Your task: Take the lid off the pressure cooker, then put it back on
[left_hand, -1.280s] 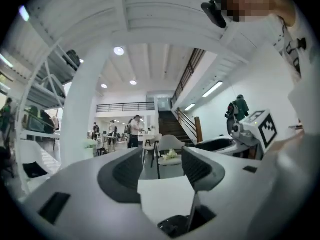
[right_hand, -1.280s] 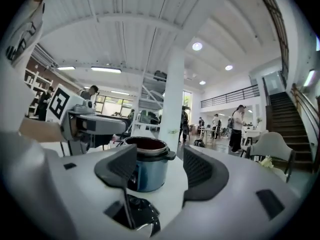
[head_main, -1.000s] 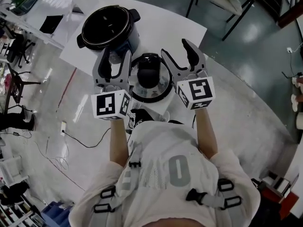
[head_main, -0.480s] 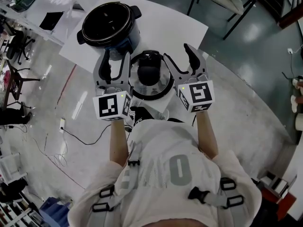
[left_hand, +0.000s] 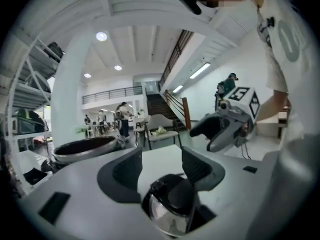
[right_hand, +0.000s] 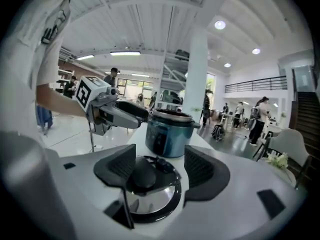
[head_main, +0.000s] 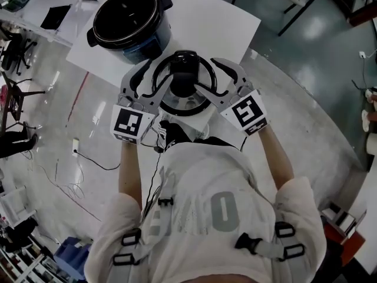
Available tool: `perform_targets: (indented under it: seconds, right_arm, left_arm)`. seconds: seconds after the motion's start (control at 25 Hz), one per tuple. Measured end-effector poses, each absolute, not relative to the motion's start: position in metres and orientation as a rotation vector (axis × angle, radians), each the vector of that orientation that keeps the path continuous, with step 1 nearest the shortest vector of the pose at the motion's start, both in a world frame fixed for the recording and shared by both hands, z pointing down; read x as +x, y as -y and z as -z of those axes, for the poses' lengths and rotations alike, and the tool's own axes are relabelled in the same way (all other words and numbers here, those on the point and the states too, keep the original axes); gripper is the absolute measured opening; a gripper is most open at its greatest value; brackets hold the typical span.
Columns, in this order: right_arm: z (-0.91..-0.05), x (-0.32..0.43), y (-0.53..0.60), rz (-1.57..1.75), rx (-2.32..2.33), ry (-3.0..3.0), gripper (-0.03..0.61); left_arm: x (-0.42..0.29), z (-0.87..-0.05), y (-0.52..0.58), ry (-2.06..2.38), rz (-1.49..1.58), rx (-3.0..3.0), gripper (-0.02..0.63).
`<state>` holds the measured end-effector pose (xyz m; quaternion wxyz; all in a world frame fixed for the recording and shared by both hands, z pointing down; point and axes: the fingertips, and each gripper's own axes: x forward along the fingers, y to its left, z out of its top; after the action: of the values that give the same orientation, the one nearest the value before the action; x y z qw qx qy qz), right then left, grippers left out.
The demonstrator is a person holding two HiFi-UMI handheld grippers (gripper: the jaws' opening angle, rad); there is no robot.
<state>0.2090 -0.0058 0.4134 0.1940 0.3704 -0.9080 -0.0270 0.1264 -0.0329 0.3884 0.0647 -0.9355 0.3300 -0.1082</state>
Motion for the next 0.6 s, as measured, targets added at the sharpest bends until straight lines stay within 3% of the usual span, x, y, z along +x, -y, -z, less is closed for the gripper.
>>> perform_targets:
  seconds: [0.28, 0.6]
  right_arm:
    - [-0.492, 0.194, -0.002, -0.032, 0.767, 2.490, 0.301]
    - [-0.551, 0.190, 0.007, -0.169, 0.694, 2.432, 0.297]
  left_arm:
    - [0.139, -0.493, 0.017, -0.775, 0.651, -2.986, 0.242]
    - [0.133, -0.547, 0.021, -0.702, 0.775, -3.076, 0.242]
